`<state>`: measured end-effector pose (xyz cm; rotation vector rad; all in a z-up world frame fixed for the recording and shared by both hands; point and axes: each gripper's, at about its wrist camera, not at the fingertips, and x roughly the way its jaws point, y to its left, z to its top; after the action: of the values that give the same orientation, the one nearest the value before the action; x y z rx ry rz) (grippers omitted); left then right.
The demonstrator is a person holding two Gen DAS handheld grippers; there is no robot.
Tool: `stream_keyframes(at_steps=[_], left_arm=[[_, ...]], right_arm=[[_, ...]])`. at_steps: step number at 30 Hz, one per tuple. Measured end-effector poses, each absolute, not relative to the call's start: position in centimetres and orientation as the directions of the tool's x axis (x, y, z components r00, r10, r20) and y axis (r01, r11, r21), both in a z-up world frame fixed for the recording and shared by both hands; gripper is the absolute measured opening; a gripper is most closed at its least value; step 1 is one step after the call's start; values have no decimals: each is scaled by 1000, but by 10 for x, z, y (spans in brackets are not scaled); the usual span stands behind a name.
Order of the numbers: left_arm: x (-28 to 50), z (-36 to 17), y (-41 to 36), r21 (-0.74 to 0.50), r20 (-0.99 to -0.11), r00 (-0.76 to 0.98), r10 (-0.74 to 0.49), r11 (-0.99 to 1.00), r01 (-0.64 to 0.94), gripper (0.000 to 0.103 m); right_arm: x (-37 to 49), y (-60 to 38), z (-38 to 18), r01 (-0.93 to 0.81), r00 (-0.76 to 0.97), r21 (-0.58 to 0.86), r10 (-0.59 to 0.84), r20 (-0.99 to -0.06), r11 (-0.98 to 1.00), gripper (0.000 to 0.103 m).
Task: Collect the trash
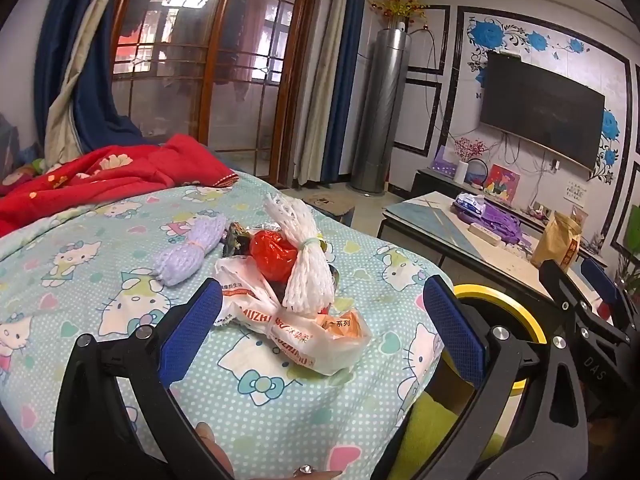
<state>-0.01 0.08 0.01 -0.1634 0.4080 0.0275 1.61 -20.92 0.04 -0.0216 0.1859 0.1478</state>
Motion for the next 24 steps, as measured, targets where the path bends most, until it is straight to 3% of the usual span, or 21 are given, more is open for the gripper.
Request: stream_keyframes(at_steps=[24], left_arm=[[-2,1,1,-153,-394,919,2,986,-67,92]], right_arm=[[16,-208,1,-153,973,-13,148,-179,988,97]])
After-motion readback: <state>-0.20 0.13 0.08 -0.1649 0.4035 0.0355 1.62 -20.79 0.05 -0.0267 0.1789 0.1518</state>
